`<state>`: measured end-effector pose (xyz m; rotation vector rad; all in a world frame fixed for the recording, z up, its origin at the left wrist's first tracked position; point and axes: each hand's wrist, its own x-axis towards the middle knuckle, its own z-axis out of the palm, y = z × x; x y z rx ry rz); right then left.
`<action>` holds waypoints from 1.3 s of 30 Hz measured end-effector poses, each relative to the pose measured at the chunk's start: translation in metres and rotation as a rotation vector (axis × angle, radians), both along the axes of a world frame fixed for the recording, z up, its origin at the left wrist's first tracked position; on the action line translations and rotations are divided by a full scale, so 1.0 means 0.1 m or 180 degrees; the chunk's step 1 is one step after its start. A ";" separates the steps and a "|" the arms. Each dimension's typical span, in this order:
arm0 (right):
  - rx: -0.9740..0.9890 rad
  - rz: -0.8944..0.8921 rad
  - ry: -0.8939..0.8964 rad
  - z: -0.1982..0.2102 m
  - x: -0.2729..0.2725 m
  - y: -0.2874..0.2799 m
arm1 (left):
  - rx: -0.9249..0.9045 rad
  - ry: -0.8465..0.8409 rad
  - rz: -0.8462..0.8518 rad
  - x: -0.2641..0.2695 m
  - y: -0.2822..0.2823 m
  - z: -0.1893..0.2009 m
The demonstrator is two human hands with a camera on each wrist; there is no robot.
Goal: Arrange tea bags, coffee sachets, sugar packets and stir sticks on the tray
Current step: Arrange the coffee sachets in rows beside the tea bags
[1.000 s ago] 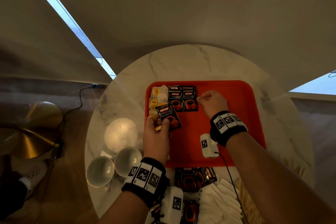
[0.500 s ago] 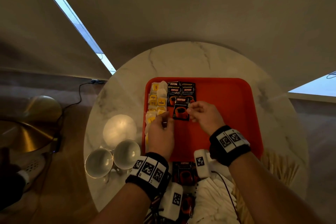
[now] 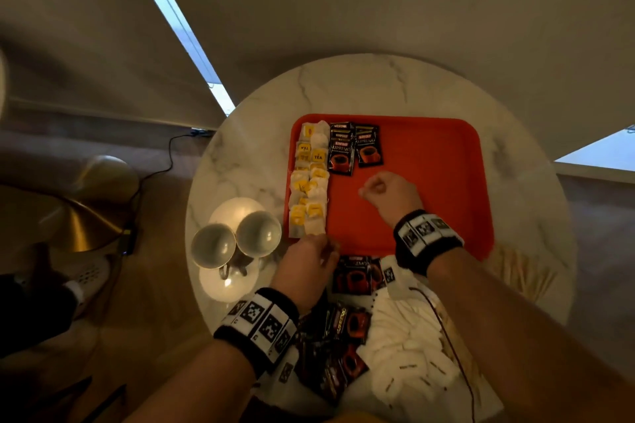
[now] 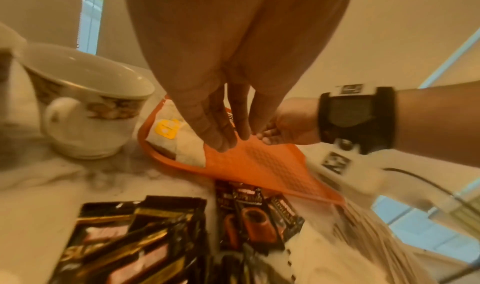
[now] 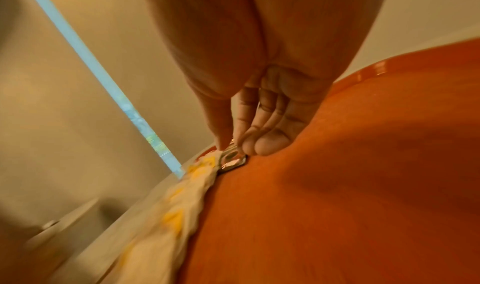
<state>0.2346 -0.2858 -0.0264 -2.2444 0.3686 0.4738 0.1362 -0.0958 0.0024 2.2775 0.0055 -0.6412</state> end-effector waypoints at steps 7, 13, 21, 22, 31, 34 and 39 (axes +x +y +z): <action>-0.0155 0.1742 0.0981 0.12 -1.34 0.16 | 0.0913 0.0392 -0.0711 -0.48 0.29 -0.19; -0.0894 0.2525 0.0524 -0.13 -1.73 0.34 | 0.1281 0.0534 -0.0443 -0.68 0.38 -0.39; -0.0803 0.2276 0.0426 -0.19 -1.72 0.34 | 0.1291 0.0328 -0.0190 -0.72 0.36 -0.56; -0.0730 0.2210 0.0462 -0.19 -1.71 0.32 | 0.1308 0.0365 -0.0244 -0.71 0.35 -0.56; 0.0413 0.1011 0.0688 0.00 -1.55 0.09 | 0.0132 0.0830 0.0251 -0.61 0.37 -0.44; 0.0784 0.0761 0.0645 0.02 -1.50 0.12 | -0.0194 0.0774 0.0297 -0.54 0.39 -0.37; 0.1158 0.0444 0.0489 0.02 -1.36 0.18 | -0.1230 0.0616 0.0920 -0.41 0.34 -0.21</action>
